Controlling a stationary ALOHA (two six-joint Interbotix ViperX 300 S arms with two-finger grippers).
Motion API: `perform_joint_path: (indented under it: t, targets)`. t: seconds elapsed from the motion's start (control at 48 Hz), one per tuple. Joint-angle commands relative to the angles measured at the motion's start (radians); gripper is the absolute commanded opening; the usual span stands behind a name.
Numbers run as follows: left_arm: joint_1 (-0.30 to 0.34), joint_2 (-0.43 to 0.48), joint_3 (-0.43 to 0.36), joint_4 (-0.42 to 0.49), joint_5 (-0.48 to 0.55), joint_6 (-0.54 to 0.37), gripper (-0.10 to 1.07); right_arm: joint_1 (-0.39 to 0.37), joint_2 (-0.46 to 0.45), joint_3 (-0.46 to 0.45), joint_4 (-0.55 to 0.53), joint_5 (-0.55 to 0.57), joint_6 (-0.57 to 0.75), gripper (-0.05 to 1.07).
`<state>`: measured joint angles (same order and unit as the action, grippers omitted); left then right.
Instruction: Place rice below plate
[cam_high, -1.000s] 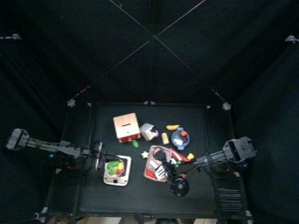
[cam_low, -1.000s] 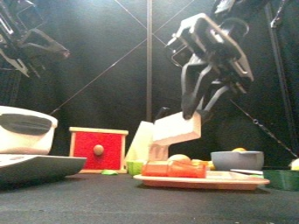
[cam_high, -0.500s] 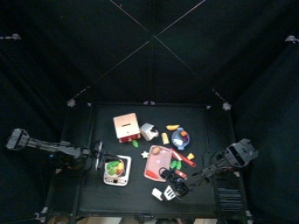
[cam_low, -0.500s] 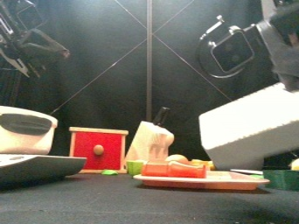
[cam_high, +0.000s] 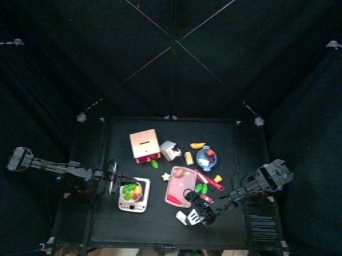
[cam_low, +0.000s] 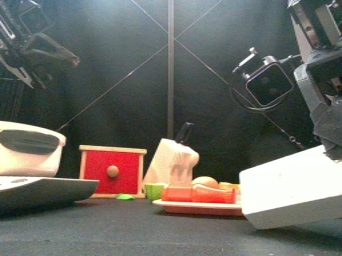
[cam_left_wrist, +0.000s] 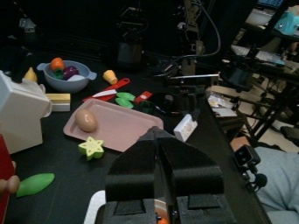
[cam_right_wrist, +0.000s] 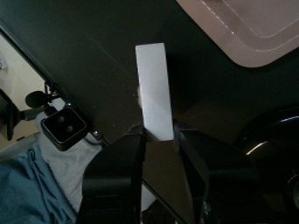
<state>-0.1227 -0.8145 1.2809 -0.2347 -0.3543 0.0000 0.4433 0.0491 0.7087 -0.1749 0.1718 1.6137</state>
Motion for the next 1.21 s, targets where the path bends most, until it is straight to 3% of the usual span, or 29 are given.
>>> perform_joint_path:
  t: [0.0, 0.5, 0.75, 1.188]
  targets:
    - [0.002, 0.002, -0.018, 0.002, -0.011, 0.0, 0.35, -0.011, -0.014, -0.003, 0.014, -0.008, 0.0, 0.54]
    - [0.002, 0.002, -0.018, 0.002, -0.011, 0.0, 0.35, -0.032, -0.026, -0.009, 0.021, 0.101, -0.003, 0.84]
    - [0.002, 0.002, -0.018, 0.002, -0.011, 0.0, 0.35, -0.034, -0.034, -0.028, 0.012, 0.187, -0.005, 0.83]
    - [0.002, 0.002, -0.02, 0.002, -0.011, 0.002, 0.35, -0.025, -0.028, -0.087, -0.031, 0.199, -0.011, 0.83]
